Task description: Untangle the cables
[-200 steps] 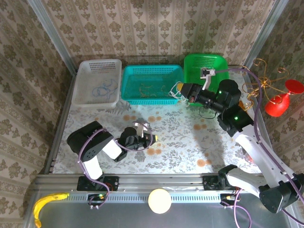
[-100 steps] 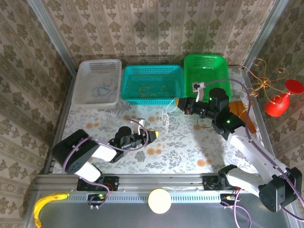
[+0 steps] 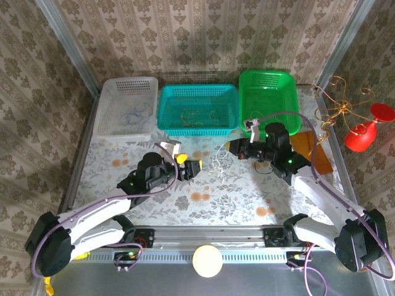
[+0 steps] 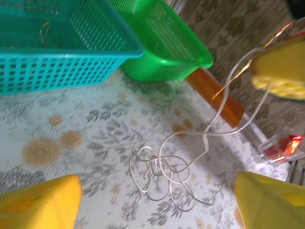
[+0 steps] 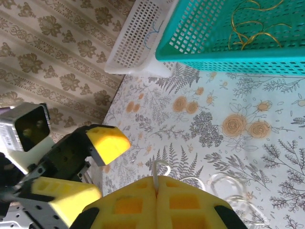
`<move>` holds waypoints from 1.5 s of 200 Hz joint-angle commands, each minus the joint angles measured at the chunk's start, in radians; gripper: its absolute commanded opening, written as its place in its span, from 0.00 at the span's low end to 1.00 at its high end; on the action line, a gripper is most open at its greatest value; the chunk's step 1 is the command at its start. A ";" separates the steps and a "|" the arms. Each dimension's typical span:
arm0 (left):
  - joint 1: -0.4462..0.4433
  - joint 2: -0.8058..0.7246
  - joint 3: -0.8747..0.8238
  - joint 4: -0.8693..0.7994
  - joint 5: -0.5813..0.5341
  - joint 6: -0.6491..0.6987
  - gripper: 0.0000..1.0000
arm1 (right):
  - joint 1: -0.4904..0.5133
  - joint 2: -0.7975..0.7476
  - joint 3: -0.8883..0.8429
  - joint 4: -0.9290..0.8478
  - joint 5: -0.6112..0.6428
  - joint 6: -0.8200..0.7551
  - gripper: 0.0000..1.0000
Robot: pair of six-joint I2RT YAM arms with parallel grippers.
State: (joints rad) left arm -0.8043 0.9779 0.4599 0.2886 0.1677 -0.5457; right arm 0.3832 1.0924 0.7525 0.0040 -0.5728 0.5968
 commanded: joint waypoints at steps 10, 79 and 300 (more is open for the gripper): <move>0.000 0.034 -0.010 -0.066 -0.011 0.038 0.85 | -0.004 0.013 0.020 0.049 -0.054 -0.007 0.00; 0.001 0.125 0.039 -0.025 0.000 0.091 0.85 | -0.004 0.056 0.033 0.077 -0.090 0.008 0.00; -0.006 0.409 0.102 0.297 0.067 0.118 0.72 | 0.120 0.023 -0.005 0.184 -0.051 0.133 0.00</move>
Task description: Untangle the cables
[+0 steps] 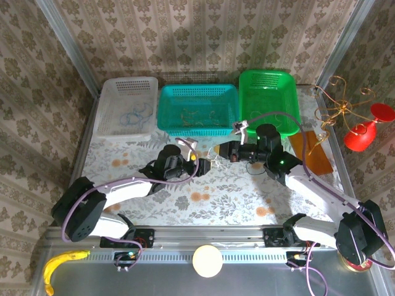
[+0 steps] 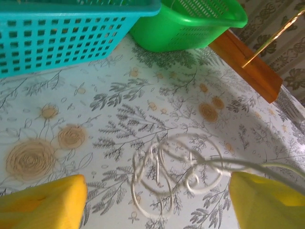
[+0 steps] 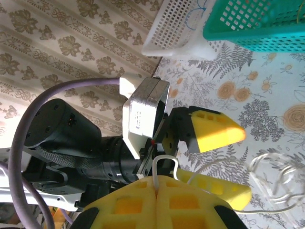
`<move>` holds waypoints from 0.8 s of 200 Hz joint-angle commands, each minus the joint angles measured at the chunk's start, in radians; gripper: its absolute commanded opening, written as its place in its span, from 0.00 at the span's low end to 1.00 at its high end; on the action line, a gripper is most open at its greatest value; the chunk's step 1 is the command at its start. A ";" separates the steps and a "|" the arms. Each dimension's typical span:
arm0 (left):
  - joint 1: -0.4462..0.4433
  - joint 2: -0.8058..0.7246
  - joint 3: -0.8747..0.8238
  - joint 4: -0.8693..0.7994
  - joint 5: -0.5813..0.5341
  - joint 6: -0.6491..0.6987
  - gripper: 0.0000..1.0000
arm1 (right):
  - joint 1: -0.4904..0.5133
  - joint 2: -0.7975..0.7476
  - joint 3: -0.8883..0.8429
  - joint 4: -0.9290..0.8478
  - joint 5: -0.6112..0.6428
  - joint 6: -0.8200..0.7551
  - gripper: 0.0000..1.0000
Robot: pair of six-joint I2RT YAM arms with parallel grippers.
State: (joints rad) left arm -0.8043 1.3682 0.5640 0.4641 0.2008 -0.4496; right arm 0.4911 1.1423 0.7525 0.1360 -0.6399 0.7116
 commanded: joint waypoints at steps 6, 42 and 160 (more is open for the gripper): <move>-0.005 0.024 -0.003 0.143 0.036 0.023 0.68 | 0.012 -0.027 -0.008 0.054 0.020 0.020 0.00; -0.005 0.051 -0.010 0.215 0.037 0.019 0.62 | 0.013 -0.026 -0.015 0.059 0.030 0.026 0.00; 0.000 0.067 -0.053 0.409 0.086 0.012 0.00 | -0.021 -0.034 -0.020 0.037 0.075 0.019 0.00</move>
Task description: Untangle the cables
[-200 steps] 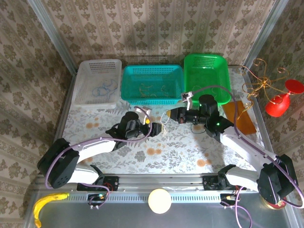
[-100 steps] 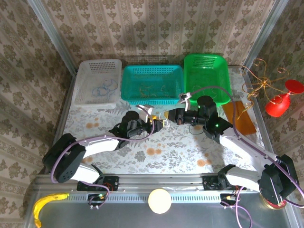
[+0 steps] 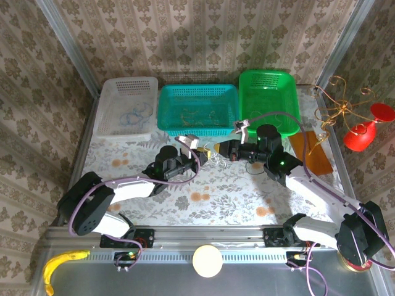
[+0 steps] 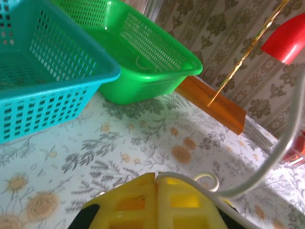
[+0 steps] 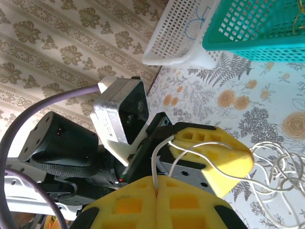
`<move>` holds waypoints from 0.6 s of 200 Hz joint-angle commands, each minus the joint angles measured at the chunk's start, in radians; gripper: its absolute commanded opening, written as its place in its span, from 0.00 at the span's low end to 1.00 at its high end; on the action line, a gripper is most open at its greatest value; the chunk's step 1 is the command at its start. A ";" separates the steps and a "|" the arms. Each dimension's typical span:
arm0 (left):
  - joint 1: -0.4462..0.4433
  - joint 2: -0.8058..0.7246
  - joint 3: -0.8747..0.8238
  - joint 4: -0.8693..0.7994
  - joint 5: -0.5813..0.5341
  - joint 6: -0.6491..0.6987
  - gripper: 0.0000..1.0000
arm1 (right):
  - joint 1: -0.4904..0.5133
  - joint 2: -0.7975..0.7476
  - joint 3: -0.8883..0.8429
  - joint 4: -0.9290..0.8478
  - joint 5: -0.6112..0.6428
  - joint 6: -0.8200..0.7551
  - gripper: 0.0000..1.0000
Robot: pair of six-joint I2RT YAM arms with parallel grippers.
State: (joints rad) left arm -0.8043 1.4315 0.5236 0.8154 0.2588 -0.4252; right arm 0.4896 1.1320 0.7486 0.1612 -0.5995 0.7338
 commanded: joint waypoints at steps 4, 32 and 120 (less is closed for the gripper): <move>0.001 -0.001 -0.015 0.053 0.026 -0.014 0.00 | -0.025 -0.024 -0.018 0.009 0.042 -0.004 0.00; 0.002 -0.047 -0.030 0.010 0.022 -0.030 0.00 | -0.066 -0.029 -0.033 -0.033 0.123 -0.020 0.00; 0.005 -0.233 -0.057 -0.153 0.065 -0.068 0.00 | -0.118 0.074 -0.123 -0.032 0.245 -0.031 0.00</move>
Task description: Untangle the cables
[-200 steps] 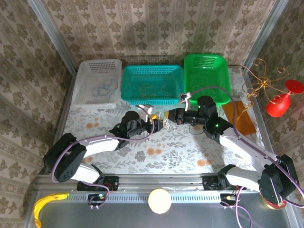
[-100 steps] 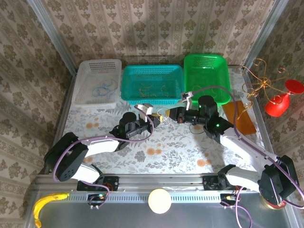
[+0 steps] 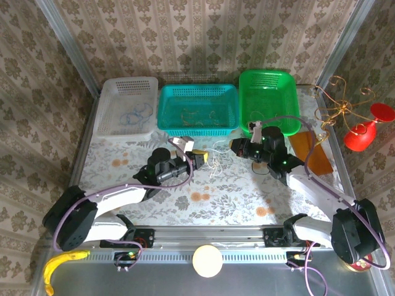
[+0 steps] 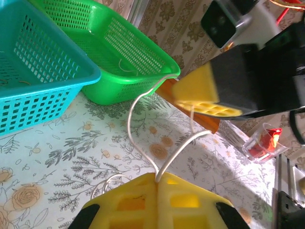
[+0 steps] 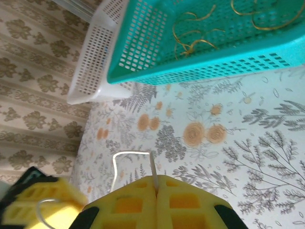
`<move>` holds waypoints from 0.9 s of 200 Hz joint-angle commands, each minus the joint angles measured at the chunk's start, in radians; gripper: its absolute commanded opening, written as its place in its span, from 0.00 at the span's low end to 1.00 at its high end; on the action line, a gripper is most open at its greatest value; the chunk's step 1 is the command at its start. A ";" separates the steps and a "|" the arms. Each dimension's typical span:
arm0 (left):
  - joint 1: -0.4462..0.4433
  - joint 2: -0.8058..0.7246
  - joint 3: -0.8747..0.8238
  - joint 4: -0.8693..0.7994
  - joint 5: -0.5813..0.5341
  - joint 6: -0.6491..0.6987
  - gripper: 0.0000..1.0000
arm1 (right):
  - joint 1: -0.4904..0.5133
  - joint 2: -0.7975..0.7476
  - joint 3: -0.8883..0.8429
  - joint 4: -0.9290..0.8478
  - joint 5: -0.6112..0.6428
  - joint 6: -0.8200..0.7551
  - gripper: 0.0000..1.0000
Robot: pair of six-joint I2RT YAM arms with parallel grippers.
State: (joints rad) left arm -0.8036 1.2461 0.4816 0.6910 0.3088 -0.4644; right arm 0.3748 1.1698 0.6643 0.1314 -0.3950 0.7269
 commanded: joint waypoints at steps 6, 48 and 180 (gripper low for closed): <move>0.006 -0.057 -0.013 -0.028 0.014 -0.033 0.00 | -0.003 0.048 -0.051 0.007 0.035 -0.025 0.00; 0.009 -0.073 0.053 -0.102 0.017 -0.056 0.00 | 0.001 0.081 -0.132 0.091 -0.013 0.002 0.38; 0.008 -0.075 0.159 -0.341 -0.129 -0.255 0.00 | 0.220 -0.276 -0.355 0.231 0.119 -0.077 0.62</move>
State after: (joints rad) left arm -0.8024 1.1881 0.6006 0.3992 0.2291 -0.6304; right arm 0.5579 0.9356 0.3450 0.2829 -0.3611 0.7048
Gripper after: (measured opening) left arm 0.058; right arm 0.620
